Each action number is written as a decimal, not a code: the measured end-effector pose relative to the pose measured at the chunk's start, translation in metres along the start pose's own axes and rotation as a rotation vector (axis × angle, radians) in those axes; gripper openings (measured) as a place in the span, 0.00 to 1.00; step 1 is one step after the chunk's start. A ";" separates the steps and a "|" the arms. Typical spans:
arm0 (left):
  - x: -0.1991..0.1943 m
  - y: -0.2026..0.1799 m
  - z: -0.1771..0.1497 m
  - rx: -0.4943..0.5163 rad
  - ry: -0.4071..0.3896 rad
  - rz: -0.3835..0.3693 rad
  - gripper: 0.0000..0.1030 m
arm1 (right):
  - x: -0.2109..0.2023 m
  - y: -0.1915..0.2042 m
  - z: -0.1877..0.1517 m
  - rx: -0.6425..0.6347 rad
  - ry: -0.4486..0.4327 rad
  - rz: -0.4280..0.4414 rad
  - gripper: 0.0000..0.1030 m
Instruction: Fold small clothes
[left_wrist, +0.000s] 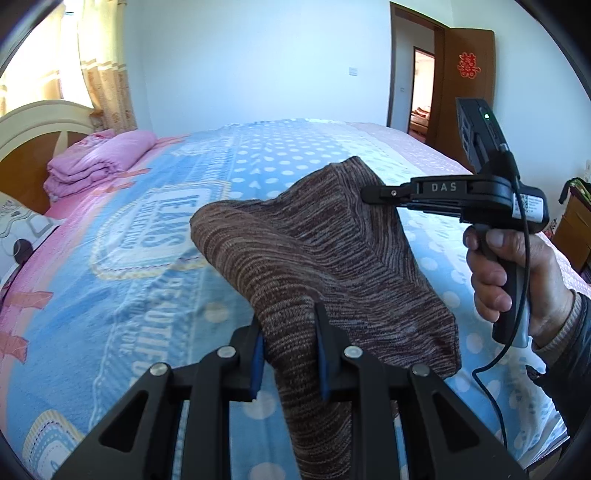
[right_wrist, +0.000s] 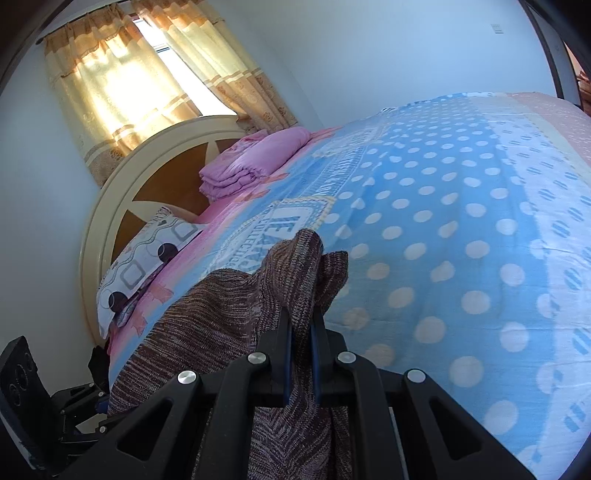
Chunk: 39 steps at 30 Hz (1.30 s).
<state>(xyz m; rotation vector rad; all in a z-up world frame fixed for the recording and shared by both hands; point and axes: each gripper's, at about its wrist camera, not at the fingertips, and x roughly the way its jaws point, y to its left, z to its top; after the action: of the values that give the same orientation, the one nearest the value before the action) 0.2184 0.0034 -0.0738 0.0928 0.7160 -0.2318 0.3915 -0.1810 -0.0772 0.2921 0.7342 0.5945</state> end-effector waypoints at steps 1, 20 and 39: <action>-0.001 0.003 -0.001 -0.004 -0.001 0.004 0.24 | 0.004 0.004 0.000 -0.002 0.005 0.007 0.07; -0.020 0.054 -0.027 -0.082 -0.010 0.062 0.23 | 0.061 0.064 -0.003 -0.077 0.090 0.067 0.07; -0.013 0.089 -0.057 -0.118 0.054 0.121 0.23 | 0.125 0.097 -0.021 -0.129 0.210 0.090 0.07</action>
<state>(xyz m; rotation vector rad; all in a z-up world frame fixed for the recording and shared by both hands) 0.1939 0.1009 -0.1077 0.0297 0.7738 -0.0711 0.4109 -0.0273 -0.1160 0.1450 0.8838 0.7626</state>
